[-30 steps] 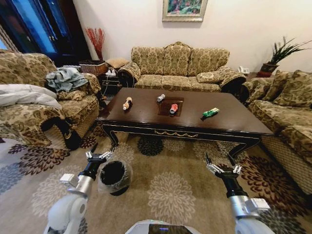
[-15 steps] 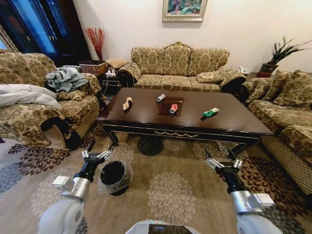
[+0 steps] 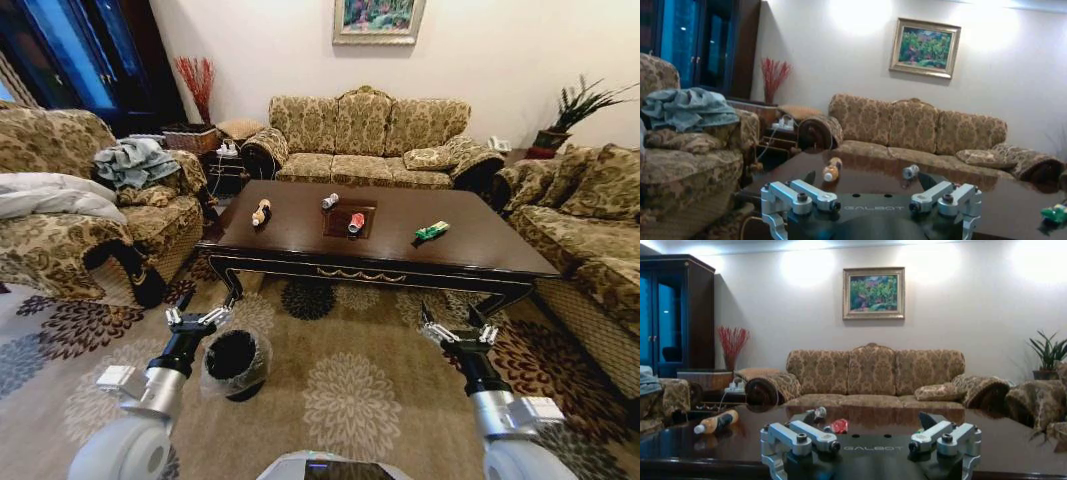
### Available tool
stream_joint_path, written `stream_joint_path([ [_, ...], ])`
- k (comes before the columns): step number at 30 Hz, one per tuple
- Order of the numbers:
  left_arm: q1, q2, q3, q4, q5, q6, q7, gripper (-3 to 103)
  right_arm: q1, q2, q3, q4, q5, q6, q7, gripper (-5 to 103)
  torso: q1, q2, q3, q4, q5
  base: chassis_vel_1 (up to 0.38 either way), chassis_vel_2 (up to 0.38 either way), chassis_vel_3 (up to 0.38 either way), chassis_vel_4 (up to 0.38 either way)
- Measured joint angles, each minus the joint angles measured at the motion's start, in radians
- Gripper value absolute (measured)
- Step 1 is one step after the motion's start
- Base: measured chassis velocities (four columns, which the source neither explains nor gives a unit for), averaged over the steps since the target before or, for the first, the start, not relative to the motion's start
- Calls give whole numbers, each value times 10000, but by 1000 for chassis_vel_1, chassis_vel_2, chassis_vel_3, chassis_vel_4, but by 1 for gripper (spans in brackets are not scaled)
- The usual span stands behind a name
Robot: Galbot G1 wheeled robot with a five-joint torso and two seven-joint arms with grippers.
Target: Move to the front of the table and place the trash on the table into the trash bin.
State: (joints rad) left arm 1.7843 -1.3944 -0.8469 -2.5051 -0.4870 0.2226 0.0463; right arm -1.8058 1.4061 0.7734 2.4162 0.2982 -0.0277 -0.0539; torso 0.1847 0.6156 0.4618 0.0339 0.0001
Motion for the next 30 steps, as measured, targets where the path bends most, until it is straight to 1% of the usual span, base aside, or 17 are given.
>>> stream_joint_path([
  [3, -67, 193, -128, 0, -59, 24, -64, 100, 90, -116, 118, 89, 125, -124, 97, 100, 0, 0, 0, -1, 0, 0, 0, 0, 0],
  [6, -48, 221, -169, 0, -129, 22, -74, 100, 55, -33, 105, 231, 131, -224, 118, 100, 0, 0, 0, 0, -1, 0, 0, 0, 0],
  [9, -18, 217, -125, 13, -224, -32, -42, 100, 15, 205, -38, 455, 20, -541, 108, 100, 0, 0, 0, -2, -2, 0, 0, 0, 0],
  [12, -97, 284, -63, 19, -226, -118, 34, 100, 173, 210, -37, 468, -58, -694, 82, 100, 0, 0, 0, -1, -2, 0, 0, 0, 0],
  [17, -350, 545, 121, 280, -274, -314, 193, 100, 625, 134, -6, 469, -217, -1247, 69, 100, 0, 0, 1, 0, -2, 0, 0, 0, 0],
  [27, -841, 672, 221, 909, -520, -351, 332, 100, 677, 214, -85, 403, -482, -1311, 89, 100, 0, 0, 0, -2, -2, 0, 0, 0, 0],
  [30, -951, 657, 275, 1208, -513, -389, 439, 100, 801, 215, -122, 244, -486, -1164, 107, 100, 0, 0, 0, -1, -2, 0, 0, 0, 0],
])
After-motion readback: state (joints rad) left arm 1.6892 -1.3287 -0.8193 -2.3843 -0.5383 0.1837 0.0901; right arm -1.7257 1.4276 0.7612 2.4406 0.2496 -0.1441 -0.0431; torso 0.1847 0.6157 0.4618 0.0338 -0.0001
